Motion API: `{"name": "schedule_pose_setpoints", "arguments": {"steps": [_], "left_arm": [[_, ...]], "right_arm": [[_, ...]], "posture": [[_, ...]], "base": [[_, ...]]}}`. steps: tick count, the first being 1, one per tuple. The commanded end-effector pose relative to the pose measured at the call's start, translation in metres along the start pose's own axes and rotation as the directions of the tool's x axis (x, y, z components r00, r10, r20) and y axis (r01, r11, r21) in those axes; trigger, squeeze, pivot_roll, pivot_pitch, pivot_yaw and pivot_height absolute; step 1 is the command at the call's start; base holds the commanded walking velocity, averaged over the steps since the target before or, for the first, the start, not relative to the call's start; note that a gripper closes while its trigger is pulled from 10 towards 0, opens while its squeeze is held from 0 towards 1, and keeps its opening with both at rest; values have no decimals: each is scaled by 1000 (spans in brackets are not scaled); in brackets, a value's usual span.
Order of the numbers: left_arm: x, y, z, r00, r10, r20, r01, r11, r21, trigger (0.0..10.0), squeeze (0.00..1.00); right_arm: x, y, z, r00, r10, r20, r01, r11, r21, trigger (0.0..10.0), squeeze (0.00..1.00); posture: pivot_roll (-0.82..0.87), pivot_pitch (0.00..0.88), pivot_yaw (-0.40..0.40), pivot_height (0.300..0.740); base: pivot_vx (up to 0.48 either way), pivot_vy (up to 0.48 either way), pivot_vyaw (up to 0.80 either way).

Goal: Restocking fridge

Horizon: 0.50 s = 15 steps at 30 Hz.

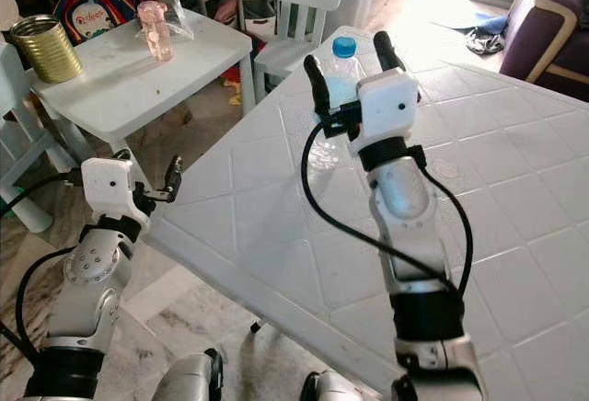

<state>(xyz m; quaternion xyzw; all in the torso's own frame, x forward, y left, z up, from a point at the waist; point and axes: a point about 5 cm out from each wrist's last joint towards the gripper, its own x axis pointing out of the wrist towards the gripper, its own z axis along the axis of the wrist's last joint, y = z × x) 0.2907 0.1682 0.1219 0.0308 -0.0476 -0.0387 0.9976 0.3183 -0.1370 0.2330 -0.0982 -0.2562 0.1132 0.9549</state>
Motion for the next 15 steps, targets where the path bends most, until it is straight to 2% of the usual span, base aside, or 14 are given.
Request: {"name": "schedule_pose_setpoints", "arguments": {"steps": [1,3,5,8,9,15], "left_arm": [[-1,1,-1,1000,2,-5,-2,1000,11,10000,0],[-1,0,-1,1000,-3,-8,3,1000,13,10000,0],[-1,1,-1,1000,-3,-8,3,1000,13,10000,0],[-1,2,-1,1000,-1,-11,1,1000,14,10000,0],[-2,3,0,1000,-3,-14,3,1000,18,10000,0],[-7,9,-2,1000,7,-28,-6,999,36,10000,0]], "right_arm": [[6,-9,1,1000,-29,-1,29,1000,2,10000,0],[18,-7,1,1000,25,-6,-25,1000,-10,10000,0],[22,-5,0,999,46,-14,-47,999,-20,10000,0],[33,-4,-6,997,40,-59,-40,999,4,10000,0],[39,-6,-13,994,25,-103,-22,999,28,10000,0],[51,-8,-22,986,20,-163,-7,997,81,10000,0]], "posture": [[84,99,-26,740],[84,109,-21,740],[84,113,-20,740],[97,125,-19,740],[108,132,-19,740],[127,144,-18,740]], "base": [[0,0,0],[0,0,0],[0,0,0],[0,0,0],[0,0,0],[0,0,0]]}}
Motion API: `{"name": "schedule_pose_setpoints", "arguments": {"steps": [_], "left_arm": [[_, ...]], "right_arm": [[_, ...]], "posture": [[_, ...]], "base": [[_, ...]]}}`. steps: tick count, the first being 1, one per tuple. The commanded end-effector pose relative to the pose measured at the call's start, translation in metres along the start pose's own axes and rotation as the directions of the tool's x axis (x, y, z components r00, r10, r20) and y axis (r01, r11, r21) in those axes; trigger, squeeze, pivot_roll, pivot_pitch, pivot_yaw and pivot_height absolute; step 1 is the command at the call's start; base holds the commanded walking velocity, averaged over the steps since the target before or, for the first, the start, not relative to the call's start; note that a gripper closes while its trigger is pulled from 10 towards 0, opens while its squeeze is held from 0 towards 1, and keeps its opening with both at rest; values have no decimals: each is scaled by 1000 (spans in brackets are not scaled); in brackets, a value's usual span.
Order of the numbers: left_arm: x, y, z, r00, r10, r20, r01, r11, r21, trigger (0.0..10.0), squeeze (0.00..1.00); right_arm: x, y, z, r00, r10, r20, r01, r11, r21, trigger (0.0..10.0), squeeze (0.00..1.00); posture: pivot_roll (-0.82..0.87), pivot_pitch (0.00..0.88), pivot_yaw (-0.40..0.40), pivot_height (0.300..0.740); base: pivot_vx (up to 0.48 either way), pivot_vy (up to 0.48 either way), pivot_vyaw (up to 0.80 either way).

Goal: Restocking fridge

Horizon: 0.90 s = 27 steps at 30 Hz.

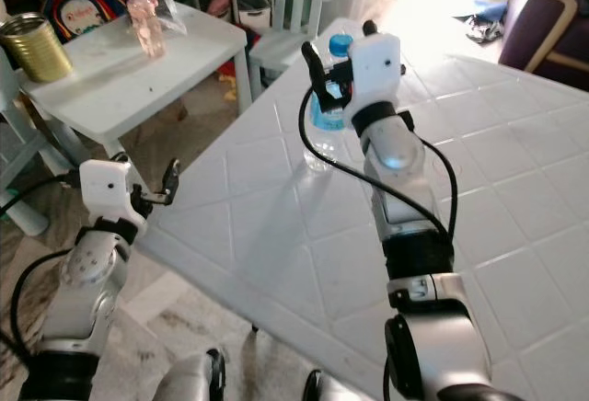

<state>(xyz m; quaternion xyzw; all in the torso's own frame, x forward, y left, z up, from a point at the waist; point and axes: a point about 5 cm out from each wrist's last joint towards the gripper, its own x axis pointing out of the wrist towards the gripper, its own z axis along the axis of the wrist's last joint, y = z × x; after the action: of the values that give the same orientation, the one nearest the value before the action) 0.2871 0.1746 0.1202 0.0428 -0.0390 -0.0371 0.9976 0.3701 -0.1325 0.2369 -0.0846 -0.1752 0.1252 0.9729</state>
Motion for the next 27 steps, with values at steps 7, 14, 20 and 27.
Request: {"name": "schedule_pose_setpoints", "arguments": {"steps": [7,14,20,27], "left_arm": [[-3,8,1,1000,17,-12,-17,1000,22,10000,0],[-2,6,1,1000,15,-14,-15,1000,22,10000,0],[0,6,1,1000,9,-17,-8,1000,24,10000,0],[3,9,0,1000,12,-24,-11,999,30,10000,0]], "right_arm": [[18,2,6,999,38,4,-38,999,9,0,0],[21,6,17,999,43,26,-44,999,8,0,0],[17,8,15,1000,-2,-30,3,999,47,0,0],[12,9,14,997,-25,-71,30,998,57,0,0]], "posture": [[138,146,-21,740],[130,138,-23,740],[125,130,-22,740],[118,123,-24,740]], "base": [[0,0,0],[0,0,0],[0,0,0],[0,0,0]]}}
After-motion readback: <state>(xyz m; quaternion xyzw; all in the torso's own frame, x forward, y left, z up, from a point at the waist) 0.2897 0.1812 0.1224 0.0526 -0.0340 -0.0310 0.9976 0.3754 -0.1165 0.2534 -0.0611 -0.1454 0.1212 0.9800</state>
